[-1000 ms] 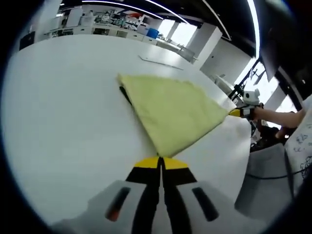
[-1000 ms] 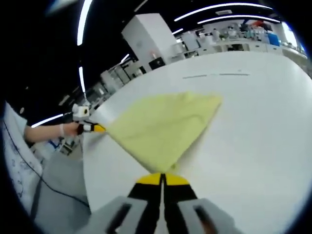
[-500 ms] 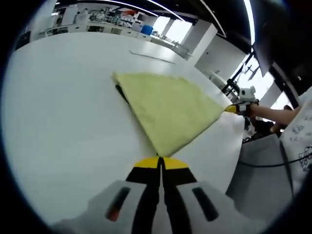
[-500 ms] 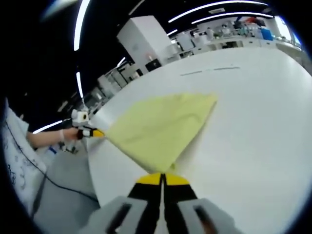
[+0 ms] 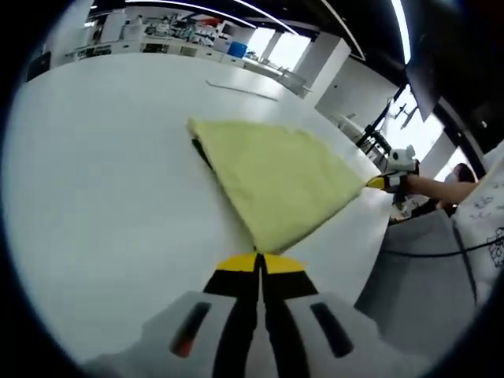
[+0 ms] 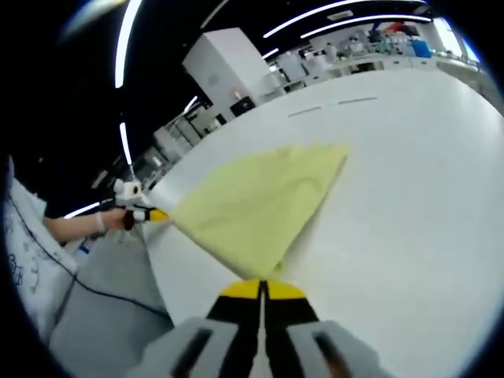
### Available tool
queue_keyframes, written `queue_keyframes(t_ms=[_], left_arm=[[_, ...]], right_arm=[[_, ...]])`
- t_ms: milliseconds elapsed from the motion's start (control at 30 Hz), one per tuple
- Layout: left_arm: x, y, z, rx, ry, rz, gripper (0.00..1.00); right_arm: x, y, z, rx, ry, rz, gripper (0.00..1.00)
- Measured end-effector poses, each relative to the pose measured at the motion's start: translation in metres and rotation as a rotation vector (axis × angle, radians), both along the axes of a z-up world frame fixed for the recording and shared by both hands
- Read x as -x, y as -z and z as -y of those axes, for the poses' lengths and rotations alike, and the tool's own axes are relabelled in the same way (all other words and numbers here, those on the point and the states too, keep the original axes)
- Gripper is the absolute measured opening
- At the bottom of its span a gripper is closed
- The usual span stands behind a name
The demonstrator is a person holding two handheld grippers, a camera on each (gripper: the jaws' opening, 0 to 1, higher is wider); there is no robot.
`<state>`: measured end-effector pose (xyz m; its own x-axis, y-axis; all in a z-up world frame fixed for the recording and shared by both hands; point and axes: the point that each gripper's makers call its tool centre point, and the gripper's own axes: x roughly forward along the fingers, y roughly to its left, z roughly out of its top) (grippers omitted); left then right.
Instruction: Fold the garment on the visible template until the final outline fits inside the template.
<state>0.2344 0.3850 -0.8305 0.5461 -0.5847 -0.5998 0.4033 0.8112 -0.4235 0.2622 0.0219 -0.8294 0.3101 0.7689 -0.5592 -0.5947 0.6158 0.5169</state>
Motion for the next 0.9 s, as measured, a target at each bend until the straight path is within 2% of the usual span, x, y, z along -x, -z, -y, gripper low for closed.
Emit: queue_keyframes(t_ms=[133, 233, 267, 333, 433, 500, 533, 667, 767, 900], left_arm=[[-0.001, -0.002, 0.001, -0.016, 0.001, 0.014, 0.0], [-0.002, -0.005, 0.001, -0.037, 0.007, 0.036, 0.0], [-0.002, -0.009, 0.001, -0.039, 0.006, 0.052, 0.0], [-0.005, -0.015, -0.001, -0.038, -0.003, 0.075, 0.03], [-0.01, -0.03, 0.003, -0.015, -0.02, 0.121, 0.29], [-0.015, -0.035, 0.002, -0.047, -0.01, 0.159, 0.43], [-0.016, -0.037, 0.001, -0.051, -0.012, 0.167, 0.49], [-0.018, -0.043, 0.005, -0.052, -0.016, 0.184, 0.79], [-0.019, -0.042, 0.004, -0.062, -0.016, 0.191, 0.97], [-0.015, -0.042, 0.007, -0.049, -0.026, 0.185, 0.99]], right_arm=[[0.002, -0.002, -0.003, 0.004, 0.009, 0.001, 0.0], [0.001, -0.005, -0.001, 0.027, -0.006, 0.038, 0.0], [0.001, -0.009, 0.0, 0.031, -0.013, 0.065, 0.05], [0.002, -0.014, 0.002, 0.036, -0.011, 0.075, 0.2], [0.0, -0.021, 0.006, 0.068, -0.015, 0.13, 0.36], [-0.001, -0.026, 0.007, 0.079, -0.01, 0.154, 0.49], [-0.001, -0.029, 0.007, 0.083, -0.012, 0.167, 0.59], [-0.002, -0.037, 0.006, 0.11, -0.012, 0.214, 0.81], [-0.012, -0.034, 0.008, 0.14, 0.011, 0.246, 1.0], [-0.014, -0.033, 0.014, 0.155, 0.016, 0.255, 1.0]])
